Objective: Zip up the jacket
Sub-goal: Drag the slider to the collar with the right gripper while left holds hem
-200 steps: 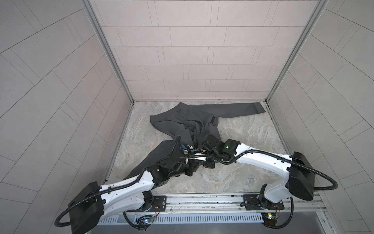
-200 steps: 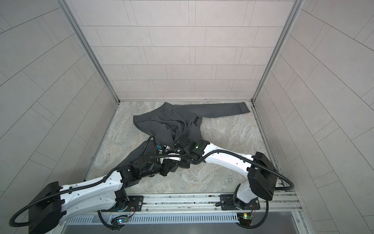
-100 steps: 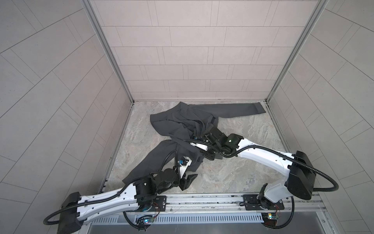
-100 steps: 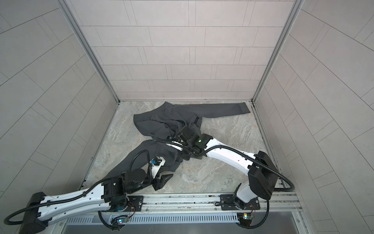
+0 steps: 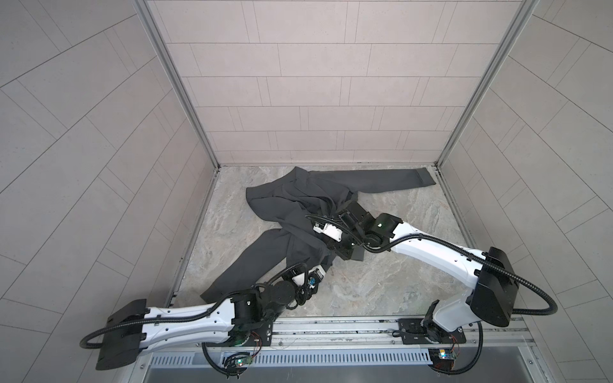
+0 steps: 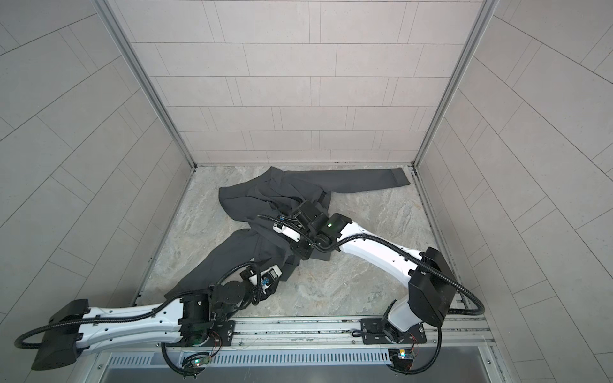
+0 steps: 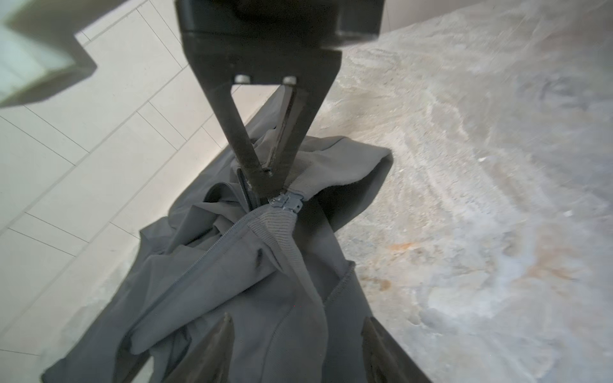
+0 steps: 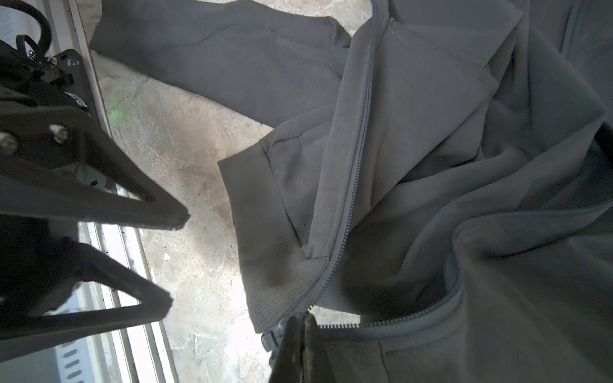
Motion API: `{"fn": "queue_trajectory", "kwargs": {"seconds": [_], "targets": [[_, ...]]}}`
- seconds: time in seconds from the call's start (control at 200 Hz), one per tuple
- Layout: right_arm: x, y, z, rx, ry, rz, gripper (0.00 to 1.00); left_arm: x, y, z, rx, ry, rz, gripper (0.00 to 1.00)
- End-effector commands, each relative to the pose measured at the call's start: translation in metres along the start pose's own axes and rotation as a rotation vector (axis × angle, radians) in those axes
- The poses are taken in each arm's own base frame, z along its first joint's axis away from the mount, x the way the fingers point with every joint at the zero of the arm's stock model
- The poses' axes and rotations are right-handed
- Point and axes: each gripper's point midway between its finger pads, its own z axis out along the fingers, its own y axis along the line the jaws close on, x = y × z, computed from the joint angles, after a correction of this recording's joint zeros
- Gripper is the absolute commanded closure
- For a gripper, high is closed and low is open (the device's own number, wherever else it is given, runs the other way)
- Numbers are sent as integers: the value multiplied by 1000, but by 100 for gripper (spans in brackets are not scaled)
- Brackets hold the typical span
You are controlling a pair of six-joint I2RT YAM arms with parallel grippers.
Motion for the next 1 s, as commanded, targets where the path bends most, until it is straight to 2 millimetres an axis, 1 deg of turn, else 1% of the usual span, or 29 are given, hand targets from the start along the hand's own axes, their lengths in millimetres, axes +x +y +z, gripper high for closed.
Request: {"fn": "queue_trajectory", "kwargs": {"seconds": [0.0, 0.09, 0.15, 0.265, 0.36, 0.415, 0.56, 0.706, 0.886, 0.996], "targets": [[-9, 5, -10, -34, -27, 21, 100, -27, 17, 7, -111, -82, 40, 31], [-9, 5, -10, -48, -24, 40, 100, -26, 8, 21, -77, -63, 31, 30], [-8, 5, -9, -53, -18, 49, 100, -28, 8, 28, -86, -65, 10, 30], [-6, 6, -8, -67, -4, 57, 100, -38, 13, 37, -111, -98, -21, 30], [-5, 5, -9, -81, 0, 77, 100, -43, 19, 45, -141, -105, -43, 35], [-5, 4, -9, -85, 0, 95, 100, -45, 27, 47, -171, -122, -84, 39], [-2, -4, -10, -92, -4, 141, 100, -37, 31, 56, -166, -117, -132, 45], [0, -6, -10, -107, -4, 162, 100, -35, 26, 63, -130, -115, -140, 55], [-3, -7, -11, -120, -13, 178, 100, -33, 16, 68, -97, -127, -154, 55], [-4, -7, -9, -148, -6, 208, 100, -36, 14, 72, -97, -153, -162, 54]]}}
